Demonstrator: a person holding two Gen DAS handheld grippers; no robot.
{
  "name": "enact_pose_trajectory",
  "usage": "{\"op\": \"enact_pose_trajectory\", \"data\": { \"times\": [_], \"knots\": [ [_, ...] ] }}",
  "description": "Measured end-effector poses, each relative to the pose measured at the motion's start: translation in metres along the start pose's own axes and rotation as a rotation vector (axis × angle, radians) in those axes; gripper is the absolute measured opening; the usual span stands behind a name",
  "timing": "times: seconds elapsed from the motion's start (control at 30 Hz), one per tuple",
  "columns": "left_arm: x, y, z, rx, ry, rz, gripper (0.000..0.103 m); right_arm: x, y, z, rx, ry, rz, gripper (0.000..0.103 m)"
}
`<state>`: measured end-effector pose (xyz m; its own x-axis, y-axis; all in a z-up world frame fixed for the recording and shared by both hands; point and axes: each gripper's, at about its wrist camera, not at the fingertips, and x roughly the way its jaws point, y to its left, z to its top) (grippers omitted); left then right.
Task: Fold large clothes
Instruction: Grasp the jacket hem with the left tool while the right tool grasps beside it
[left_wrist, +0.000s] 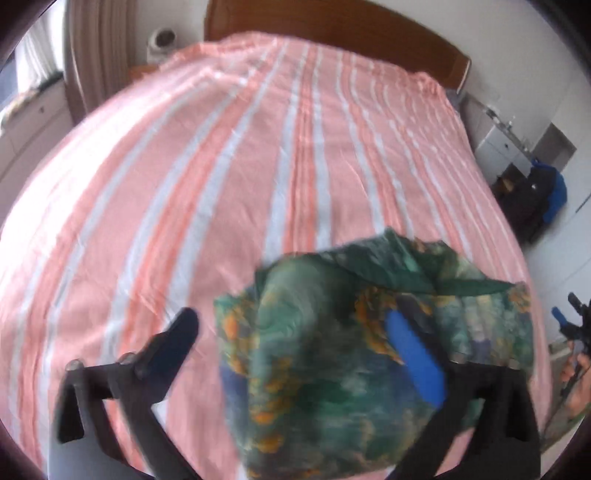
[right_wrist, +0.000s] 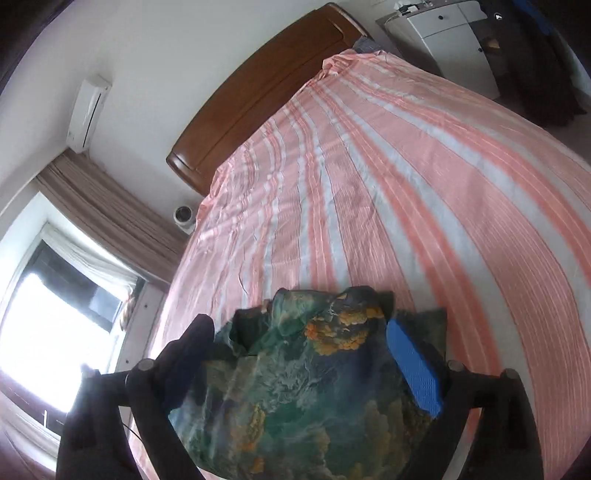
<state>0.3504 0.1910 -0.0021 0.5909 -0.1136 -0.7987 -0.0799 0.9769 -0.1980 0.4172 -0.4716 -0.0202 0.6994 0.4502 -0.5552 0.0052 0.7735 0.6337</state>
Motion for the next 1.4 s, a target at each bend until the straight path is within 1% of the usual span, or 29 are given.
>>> {"op": "enact_pose_trajectory", "data": {
  "times": [0.07,0.1,0.17,0.2,0.23,0.27,0.3,0.33,0.37,0.43,0.53,0.6,0.63,0.67,0.73,0.77,0.8,0.83,0.87,0.97,1.07,1.1,1.13,1.2,1.27,1.3,1.33,1.37,1.4],
  "knots": [
    [0.025,0.008,-0.003,0.007,0.056,0.013,0.102,0.011,0.000,-0.006,-0.082,0.045,-0.063,0.094],
    [0.044,0.004,-0.005,0.007,0.093,0.028,0.101,0.026,0.000,-0.013,-0.141,0.094,-0.131,0.094],
    [0.071,-0.002,-0.017,0.040,0.142,0.088,0.100,0.044,-0.005,-0.026,-0.171,0.150,-0.190,0.094],
    [0.082,-0.006,-0.022,0.065,0.150,0.119,0.090,0.060,-0.006,-0.034,-0.191,0.185,-0.226,0.091],
    [0.090,-0.011,-0.028,0.085,0.160,0.142,0.051,0.067,-0.008,-0.037,-0.206,0.196,-0.245,0.073],
    [0.098,-0.014,-0.033,0.085,0.180,0.135,0.023,0.076,-0.007,-0.043,-0.234,0.208,-0.280,0.035],
    [0.100,-0.016,-0.035,0.066,0.195,0.120,0.010,0.081,-0.004,-0.049,-0.267,0.205,-0.332,0.018],
    [0.093,-0.019,-0.035,0.065,0.171,0.143,0.009,0.081,-0.001,-0.052,-0.284,0.191,-0.351,0.016],
    [0.079,-0.027,-0.033,0.098,0.119,0.157,0.008,0.076,0.006,-0.053,-0.309,0.164,-0.369,0.014],
    [0.049,-0.038,-0.024,0.143,0.020,0.159,0.008,0.054,0.032,-0.050,-0.405,0.082,-0.384,0.012],
    [0.027,-0.054,0.000,0.158,-0.125,0.166,0.008,0.026,0.060,-0.033,-0.476,-0.041,-0.362,0.012],
    [0.034,-0.062,0.013,0.157,-0.205,0.190,0.009,0.025,0.069,-0.021,-0.495,-0.119,-0.377,0.012],
    [0.048,-0.064,0.018,0.164,-0.228,0.223,0.009,0.029,0.068,-0.017,-0.491,-0.156,-0.393,0.012],
    [0.065,-0.065,0.020,0.173,-0.224,0.255,0.009,0.035,0.067,-0.015,-0.480,-0.167,-0.404,0.012],
    [0.118,-0.058,0.014,0.183,-0.128,0.299,0.011,0.065,0.050,-0.015,-0.457,-0.146,-0.465,0.012],
    [0.149,-0.050,0.003,0.193,-0.059,0.311,0.012,0.085,0.036,-0.020,-0.453,-0.104,-0.497,0.012],
    [0.164,-0.046,-0.008,0.202,-0.036,0.310,0.013,0.112,0.016,-0.029,-0.438,-0.015,-0.520,0.012],
    [0.172,-0.043,-0.018,0.203,-0.042,0.299,0.014,0.131,0.000,-0.037,-0.417,0.043,-0.529,0.015],
    [0.173,-0.043,-0.026,0.206,-0.081,0.299,0.014,0.141,-0.015,-0.046,-0.385,0.068,-0.508,0.016],
    [0.173,-0.038,-0.024,0.180,-0.100,0.258,0.017,0.140,-0.027,-0.057,-0.364,-0.008,-0.465,0.018],
    [0.170,-0.023,-0.020,0.100,-0.091,0.229,0.040,0.133,-0.041,-0.057,-0.301,-0.007,-0.412,0.021],
    [0.169,-0.019,-0.020,0.074,-0.089,0.232,0.053,0.130,-0.044,-0.056,-0.286,-0.007,-0.396,0.021],
    [0.167,-0.015,-0.018,0.042,-0.081,0.234,0.067,0.127,-0.047,-0.056,-0.275,-0.010,-0.383,0.026],
    [0.161,-0.010,-0.014,0.000,-0.044,0.228,0.078,0.124,-0.047,-0.057,-0.257,-0.017,-0.370,0.033],
    [0.141,-0.010,-0.008,-0.003,-0.041,0.222,0.078,0.135,-0.045,-0.054,-0.232,0.002,-0.349,0.054],
    [0.123,-0.014,-0.006,0.019,-0.069,0.226,0.079,0.126,-0.043,-0.050,-0.223,0.028,-0.298,0.060],
    [0.112,-0.023,-0.002,0.044,-0.097,0.231,0.084,0.127,-0.040,-0.045,-0.225,0.031,-0.279,0.071],
    [0.092,-0.036,0.000,0.087,-0.141,0.230,0.088,0.106,-0.032,-0.042,-0.239,-0.006,-0.270,0.077],
    [0.077,-0.049,0.000,0.124,-0.177,0.211,0.094,0.087,-0.026,-0.041,-0.257,-0.048,-0.269,0.078]
  ]
}}
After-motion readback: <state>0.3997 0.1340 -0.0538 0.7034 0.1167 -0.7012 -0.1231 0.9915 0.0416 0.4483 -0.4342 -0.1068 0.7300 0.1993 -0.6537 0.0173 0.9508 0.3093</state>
